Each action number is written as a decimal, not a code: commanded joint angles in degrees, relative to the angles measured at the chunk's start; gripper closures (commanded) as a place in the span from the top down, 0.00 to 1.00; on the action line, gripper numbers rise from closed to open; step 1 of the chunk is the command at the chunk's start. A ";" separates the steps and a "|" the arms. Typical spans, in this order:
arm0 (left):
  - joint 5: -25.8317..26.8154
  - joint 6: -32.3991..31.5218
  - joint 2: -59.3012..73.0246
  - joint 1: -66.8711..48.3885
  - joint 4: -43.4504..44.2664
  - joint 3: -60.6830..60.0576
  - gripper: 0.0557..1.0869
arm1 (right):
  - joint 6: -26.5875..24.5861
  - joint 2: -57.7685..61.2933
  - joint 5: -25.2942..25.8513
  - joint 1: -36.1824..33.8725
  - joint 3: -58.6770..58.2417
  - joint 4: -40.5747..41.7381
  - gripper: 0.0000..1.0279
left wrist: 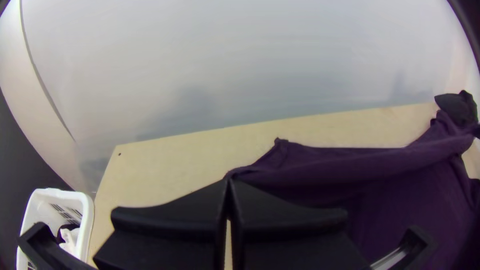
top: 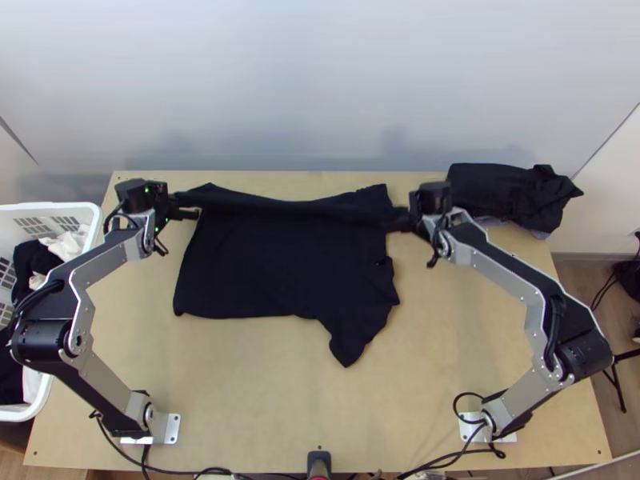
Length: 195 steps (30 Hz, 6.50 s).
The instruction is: Fold the t-shirt
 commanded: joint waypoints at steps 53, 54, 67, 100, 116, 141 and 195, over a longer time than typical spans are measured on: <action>14.44 13.76 -40.12 8.34 -55.93 -23.21 0.93 | 7.31 -39.14 -18.57 12.75 -25.30 -39.74 0.97; 14.70 13.76 -39.94 8.26 -57.07 -23.21 0.93 | 7.22 -39.14 -19.36 13.10 -25.38 -40.44 0.97; 19.10 8.31 -38.89 6.67 -52.85 -25.23 0.93 | 10.38 -37.12 -24.19 16.09 -27.41 -37.19 0.97; 17.16 1.72 -38.01 2.45 -40.20 -30.06 0.94 | 14.86 -10.84 -23.75 30.33 -17.74 -26.03 0.96; 16.99 1.81 -39.06 1.40 -40.20 -30.06 0.93 | 9.94 -12.95 -19.01 28.48 -14.05 -30.42 0.07; 16.99 1.45 -33.09 -0.53 -39.05 -30.24 0.93 | 9.77 -14.18 -19.01 27.25 -12.90 -31.56 0.07; 12.24 -11.29 3.30 0.26 -41.43 27.16 0.03 | 8.45 2.43 -17.43 -0.79 15.40 -18.64 0.07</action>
